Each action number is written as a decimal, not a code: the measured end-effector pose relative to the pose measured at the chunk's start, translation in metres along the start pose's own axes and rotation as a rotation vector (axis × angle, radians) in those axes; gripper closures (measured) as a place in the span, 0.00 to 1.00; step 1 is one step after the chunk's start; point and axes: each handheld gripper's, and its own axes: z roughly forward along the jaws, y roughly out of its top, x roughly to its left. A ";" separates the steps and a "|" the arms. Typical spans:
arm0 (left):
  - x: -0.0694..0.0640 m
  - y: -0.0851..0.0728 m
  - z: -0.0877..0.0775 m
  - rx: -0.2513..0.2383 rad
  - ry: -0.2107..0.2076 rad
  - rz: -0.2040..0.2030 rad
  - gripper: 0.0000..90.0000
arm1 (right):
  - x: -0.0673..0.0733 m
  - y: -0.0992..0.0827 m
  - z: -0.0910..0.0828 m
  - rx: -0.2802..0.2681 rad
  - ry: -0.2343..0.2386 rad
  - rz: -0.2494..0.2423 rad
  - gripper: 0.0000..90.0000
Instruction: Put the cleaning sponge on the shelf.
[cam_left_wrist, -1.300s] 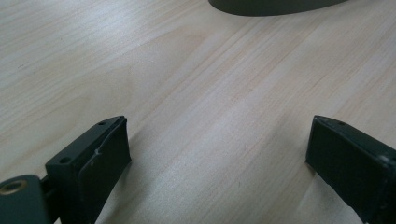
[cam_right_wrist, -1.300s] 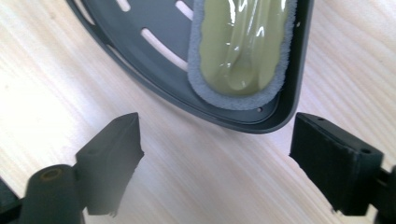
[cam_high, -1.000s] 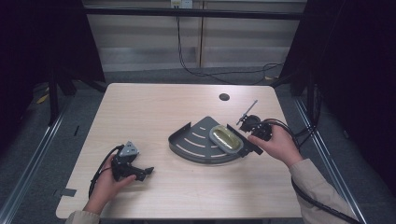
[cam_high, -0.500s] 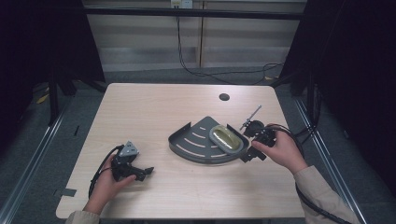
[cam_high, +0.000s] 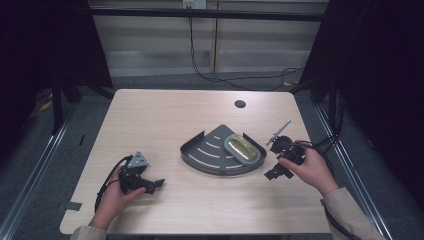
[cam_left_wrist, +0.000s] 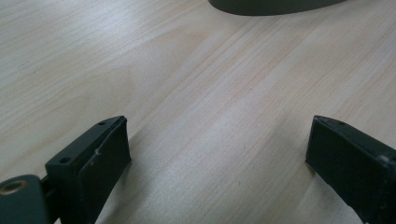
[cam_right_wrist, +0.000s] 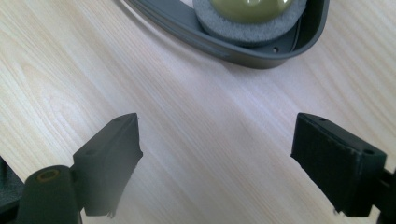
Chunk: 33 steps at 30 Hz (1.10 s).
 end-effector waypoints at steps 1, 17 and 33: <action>0.000 0.000 0.000 0.000 0.000 0.000 0.06 | -0.001 -0.002 0.001 0.000 0.002 0.001 0.17; 0.000 0.000 0.000 0.001 0.003 0.002 0.06 | -0.003 -0.030 0.013 0.003 -0.004 0.024 0.17; 0.000 0.000 0.000 0.000 0.003 0.002 0.06 | -0.004 -0.051 0.025 0.008 0.008 0.050 0.17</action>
